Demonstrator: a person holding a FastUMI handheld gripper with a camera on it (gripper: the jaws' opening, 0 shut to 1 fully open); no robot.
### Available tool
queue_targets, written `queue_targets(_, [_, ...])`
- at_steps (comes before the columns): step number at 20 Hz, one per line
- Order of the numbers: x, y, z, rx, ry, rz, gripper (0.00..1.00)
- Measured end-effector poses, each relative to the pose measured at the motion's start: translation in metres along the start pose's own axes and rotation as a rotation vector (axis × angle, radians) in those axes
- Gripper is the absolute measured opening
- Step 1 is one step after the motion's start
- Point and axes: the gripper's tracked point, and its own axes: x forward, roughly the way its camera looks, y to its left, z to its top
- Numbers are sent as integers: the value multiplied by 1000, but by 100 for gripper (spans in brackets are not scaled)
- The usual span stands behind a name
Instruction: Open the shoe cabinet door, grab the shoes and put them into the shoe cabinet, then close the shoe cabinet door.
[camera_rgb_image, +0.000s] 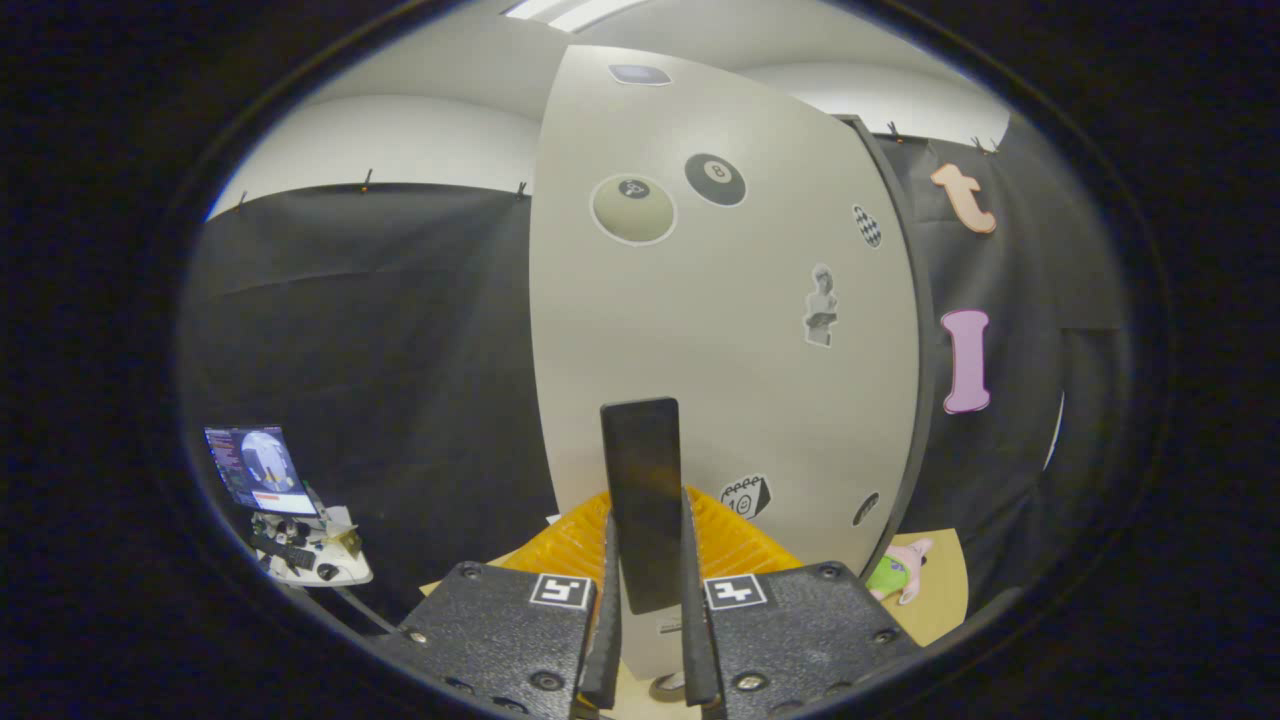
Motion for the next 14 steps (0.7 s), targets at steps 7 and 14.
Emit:
queue_targets(7, [-16,-14,0,-2,-17,-25,28])
queue_targets(14, [-32,-29,1,11,-19,-78,27])
